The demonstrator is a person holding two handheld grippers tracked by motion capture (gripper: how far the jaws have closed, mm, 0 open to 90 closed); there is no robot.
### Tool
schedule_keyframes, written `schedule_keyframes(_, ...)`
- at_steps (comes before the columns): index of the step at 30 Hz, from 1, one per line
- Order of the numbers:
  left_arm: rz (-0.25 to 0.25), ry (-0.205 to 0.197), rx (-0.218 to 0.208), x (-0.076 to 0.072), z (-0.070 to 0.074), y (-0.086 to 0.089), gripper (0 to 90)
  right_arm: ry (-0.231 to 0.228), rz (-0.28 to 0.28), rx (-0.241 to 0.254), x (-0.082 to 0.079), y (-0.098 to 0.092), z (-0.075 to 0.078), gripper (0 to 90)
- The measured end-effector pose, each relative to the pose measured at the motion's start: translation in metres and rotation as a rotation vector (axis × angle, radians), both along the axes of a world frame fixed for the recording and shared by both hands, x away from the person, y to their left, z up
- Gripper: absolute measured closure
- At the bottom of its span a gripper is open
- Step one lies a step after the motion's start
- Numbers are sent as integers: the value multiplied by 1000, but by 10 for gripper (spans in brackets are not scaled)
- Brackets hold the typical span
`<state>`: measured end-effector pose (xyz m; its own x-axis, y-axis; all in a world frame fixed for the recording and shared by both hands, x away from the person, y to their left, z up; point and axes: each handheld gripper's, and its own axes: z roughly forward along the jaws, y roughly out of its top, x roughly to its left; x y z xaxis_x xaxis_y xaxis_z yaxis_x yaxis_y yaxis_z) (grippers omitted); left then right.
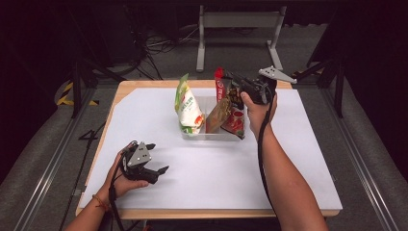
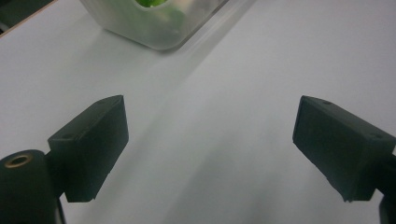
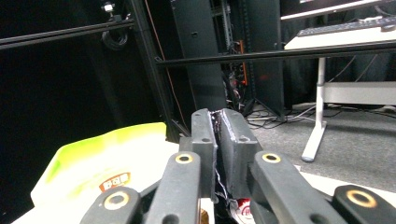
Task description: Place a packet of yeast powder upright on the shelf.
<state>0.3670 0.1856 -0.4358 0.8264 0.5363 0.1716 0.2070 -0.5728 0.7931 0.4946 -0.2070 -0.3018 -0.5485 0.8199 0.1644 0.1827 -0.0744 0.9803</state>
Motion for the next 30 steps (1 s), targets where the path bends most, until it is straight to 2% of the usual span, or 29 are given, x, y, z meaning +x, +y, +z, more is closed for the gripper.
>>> schedule_keyframes(2, -2, 0, 2, -1, 0, -1, 112, 0, 1, -1, -2, -1, 0, 823)
schedule_keyframes(8, -3, 3, 8, 0, -1, 0, 111, -8, 12, -73, -4, -5, 0, 737)
schedule_keyframes(13, -3, 3, 12, 0, -2, 0, 111, 5, 11, -99, -5, -11, 0, 658)
schedule_keyframes(16, 1, 7, 12, 0, -2, 1, 111, 17, 10, -144, -8, -13, 0, 560)
schedule_keyframes(17, 2, 7, 13, 0, -2, 1, 111, 23, 9, -150, -9, -14, 0, 552)
schedule_keyframes(23, 5, 9, 12, 0, -3, 1, 111, 21, 40, -184, -23, -28, -3, 546)
schedule_keyframes(30, 4, 10, 20, -1, -3, 1, 110, 17, 77, -255, -48, -41, -14, 660)
